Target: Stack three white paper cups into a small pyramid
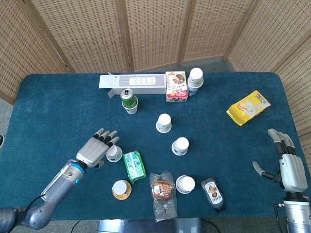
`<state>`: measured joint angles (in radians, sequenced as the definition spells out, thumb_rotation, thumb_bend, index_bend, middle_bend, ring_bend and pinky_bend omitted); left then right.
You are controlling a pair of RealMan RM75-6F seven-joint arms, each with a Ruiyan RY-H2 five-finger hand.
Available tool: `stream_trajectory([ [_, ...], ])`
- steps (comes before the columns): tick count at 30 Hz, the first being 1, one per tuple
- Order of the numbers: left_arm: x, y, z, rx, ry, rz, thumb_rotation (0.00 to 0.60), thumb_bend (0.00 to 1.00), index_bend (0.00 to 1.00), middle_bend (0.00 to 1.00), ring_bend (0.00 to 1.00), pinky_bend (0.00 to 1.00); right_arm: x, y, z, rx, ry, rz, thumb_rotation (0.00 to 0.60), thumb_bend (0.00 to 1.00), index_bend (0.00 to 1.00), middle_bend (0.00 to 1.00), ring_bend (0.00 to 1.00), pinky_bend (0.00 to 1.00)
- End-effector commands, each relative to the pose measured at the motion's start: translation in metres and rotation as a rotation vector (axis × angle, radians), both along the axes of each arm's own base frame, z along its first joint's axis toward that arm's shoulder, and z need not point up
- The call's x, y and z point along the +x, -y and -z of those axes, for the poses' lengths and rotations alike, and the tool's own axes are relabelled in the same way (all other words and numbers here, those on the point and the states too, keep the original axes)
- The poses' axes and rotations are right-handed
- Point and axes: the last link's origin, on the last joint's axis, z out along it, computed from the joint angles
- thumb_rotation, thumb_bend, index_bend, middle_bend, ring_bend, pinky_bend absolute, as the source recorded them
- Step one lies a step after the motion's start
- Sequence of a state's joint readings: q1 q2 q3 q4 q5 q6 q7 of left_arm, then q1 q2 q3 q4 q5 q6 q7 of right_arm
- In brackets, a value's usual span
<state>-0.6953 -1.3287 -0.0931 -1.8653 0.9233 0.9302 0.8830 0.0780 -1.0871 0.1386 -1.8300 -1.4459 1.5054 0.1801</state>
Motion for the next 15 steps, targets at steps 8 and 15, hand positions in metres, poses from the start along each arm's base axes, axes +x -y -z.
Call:
stream_trajectory([
  [8,0.010,-0.010,0.020,0.056,-0.016,0.002,0.600,0.31,0.05,0.06,0.04,0.28,-0.003,0.001,-0.003,-0.004,0.015,0.008,0.600,0.28,0.06,0.00,0.00,0.00],
  [15,0.015,-0.010,0.025,0.077,0.012,-0.013,0.600,0.32,0.19,0.31,0.28,0.42,-0.003,0.002,-0.003,-0.010,0.015,0.009,0.600,0.28,0.06,0.00,0.00,0.00],
])
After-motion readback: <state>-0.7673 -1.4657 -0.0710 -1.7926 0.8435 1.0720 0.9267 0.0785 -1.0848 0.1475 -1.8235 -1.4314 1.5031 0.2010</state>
